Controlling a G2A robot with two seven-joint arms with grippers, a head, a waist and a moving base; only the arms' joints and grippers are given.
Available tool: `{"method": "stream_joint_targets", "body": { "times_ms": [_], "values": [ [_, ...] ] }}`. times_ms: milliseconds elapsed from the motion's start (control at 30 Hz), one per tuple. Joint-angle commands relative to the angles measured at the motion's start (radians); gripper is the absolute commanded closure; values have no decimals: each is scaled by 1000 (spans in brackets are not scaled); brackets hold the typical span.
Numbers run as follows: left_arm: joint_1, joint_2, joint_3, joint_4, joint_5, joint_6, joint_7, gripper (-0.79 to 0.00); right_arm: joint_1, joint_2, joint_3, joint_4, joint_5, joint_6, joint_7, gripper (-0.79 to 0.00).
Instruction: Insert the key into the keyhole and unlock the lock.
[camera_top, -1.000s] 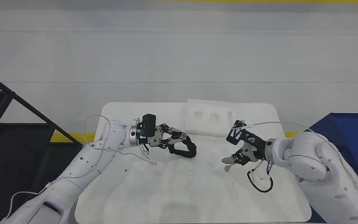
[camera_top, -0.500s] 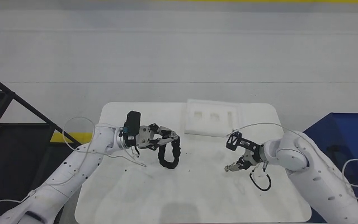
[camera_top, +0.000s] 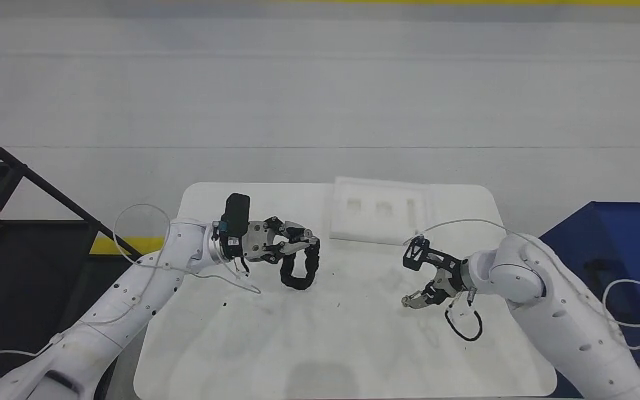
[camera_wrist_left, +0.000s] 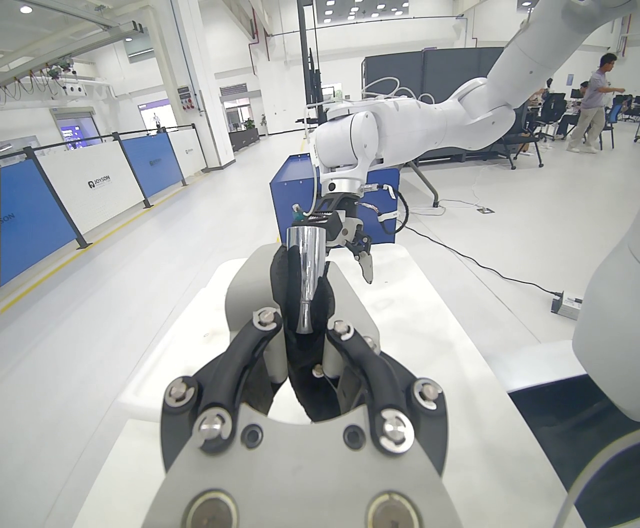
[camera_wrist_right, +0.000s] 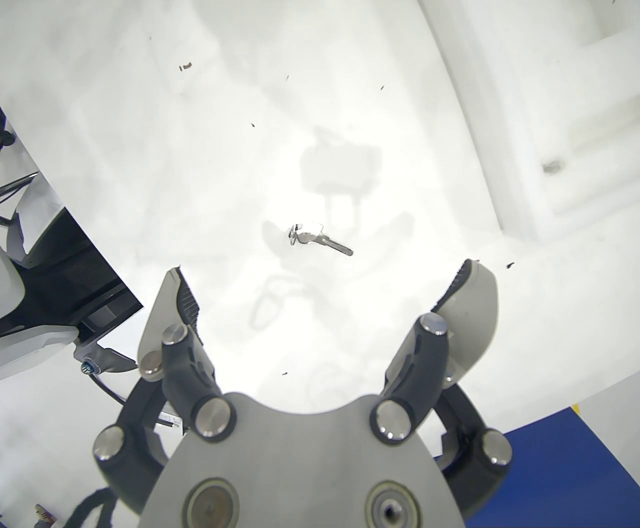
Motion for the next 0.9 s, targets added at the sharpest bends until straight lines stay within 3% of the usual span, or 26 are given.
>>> {"method": "stream_joint_targets", "body": {
  "times_ms": [0, 467, 500, 533, 600, 633, 867],
  "values": [
    [0, 0, 0, 0, 0, 0, 0, 0, -5, 0, 2, 0, -13, 22, -25, -785],
    [0, 0, 0, 0, 0, 0, 0, 0, -98, -7, -100, -56, -173, 110, -106, -785],
    [0, 0, 0, 0, 0, 0, 0, 0, -96, -8, -105, -48, -185, 115, -110, -767],
    [0, 0, 0, 0, 0, 0, 0, 0, -95, -9, -111, -43, -199, 124, -119, -699],
    [0, 0, 0, 0, 0, 0, 0, 0, -92, -13, -122, -31, -213, 130, -144, -446],
    [0, 0, 0, 0, 0, 0, 0, 0, -90, -14, -128, -25, -221, 131, -152, -391],
    [0, 0, 0, 0, 0, 0, 0, 0, -73, -25, -166, 3, -256, 150, -156, -348]
  ]
}}
